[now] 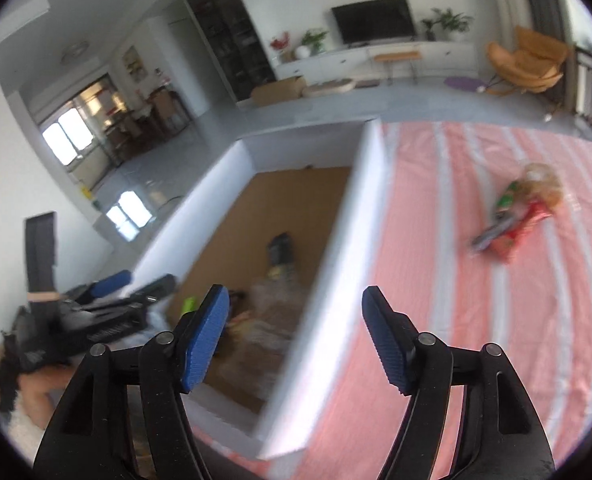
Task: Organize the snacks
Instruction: 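Open both tools over the bin to drop the green pouch and cube bag, then bring both tools back over the remaining snacks on the table, then grasp the red wrapped bar with the left tool and lift it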
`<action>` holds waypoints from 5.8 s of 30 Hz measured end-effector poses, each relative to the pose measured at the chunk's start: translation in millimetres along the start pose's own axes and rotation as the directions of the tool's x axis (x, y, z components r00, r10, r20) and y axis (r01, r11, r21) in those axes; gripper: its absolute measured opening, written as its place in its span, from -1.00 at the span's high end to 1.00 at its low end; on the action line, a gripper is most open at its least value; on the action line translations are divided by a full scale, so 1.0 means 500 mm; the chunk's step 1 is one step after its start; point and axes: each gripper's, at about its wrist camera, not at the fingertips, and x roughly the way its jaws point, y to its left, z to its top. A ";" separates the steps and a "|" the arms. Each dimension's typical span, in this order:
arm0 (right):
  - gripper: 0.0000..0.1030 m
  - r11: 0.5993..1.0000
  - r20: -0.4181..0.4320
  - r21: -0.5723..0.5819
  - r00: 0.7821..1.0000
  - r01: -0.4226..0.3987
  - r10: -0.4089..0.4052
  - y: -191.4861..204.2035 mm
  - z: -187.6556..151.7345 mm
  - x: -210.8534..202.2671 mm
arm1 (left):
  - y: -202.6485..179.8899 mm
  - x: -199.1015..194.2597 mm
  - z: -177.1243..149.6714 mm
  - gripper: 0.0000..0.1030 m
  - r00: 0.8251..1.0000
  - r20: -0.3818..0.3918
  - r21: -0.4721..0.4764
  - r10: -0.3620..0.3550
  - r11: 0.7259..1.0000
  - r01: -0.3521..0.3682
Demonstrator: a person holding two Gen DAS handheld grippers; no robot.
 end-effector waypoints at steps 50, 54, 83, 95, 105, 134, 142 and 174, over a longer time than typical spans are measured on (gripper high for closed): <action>-0.65 0.751 -0.246 0.424 0.862 0.507 -0.443 -0.594 -0.303 -0.083 | -0.663 0.302 -0.173 -1.00 0.972 -0.154 0.361 -0.179 0.905 0.224; -0.65 0.751 -0.243 0.429 0.865 0.502 -0.439 -0.595 -0.303 -0.088 | -0.663 0.303 -0.173 -1.00 0.972 -0.154 0.361 -0.179 0.905 0.224; -0.66 0.751 -0.245 0.427 0.864 0.503 -0.439 -0.594 -0.304 -0.088 | -0.663 0.302 -0.173 -1.00 0.972 -0.155 0.361 -0.179 0.905 0.224; -0.66 0.749 -0.205 0.481 0.889 0.456 -0.409 -0.604 -0.311 -0.103 | -0.662 0.302 -0.173 -1.00 0.972 -0.155 0.361 -0.179 0.905 0.224; -0.66 0.783 -0.046 0.538 0.938 0.312 -0.343 -0.589 -0.272 -0.134 | -0.662 0.302 -0.173 -1.00 0.972 -0.155 0.362 -0.179 0.905 0.224; -0.66 0.681 -0.014 0.670 0.922 0.295 -0.386 -0.643 -0.331 -0.153 | -0.801 0.422 0.048 -0.54 0.986 -0.161 0.541 -0.043 0.832 0.124; -0.66 0.680 -0.039 0.673 0.933 0.290 -0.359 -0.654 -0.332 -0.140 | -0.834 0.428 0.003 0.69 0.996 -0.079 0.645 -0.041 0.760 0.082; -0.66 0.677 -0.063 0.659 0.921 0.328 -0.385 -0.644 -0.332 -0.133 | -0.580 0.252 -0.131 -0.54 0.953 -0.213 0.243 -0.217 0.933 0.267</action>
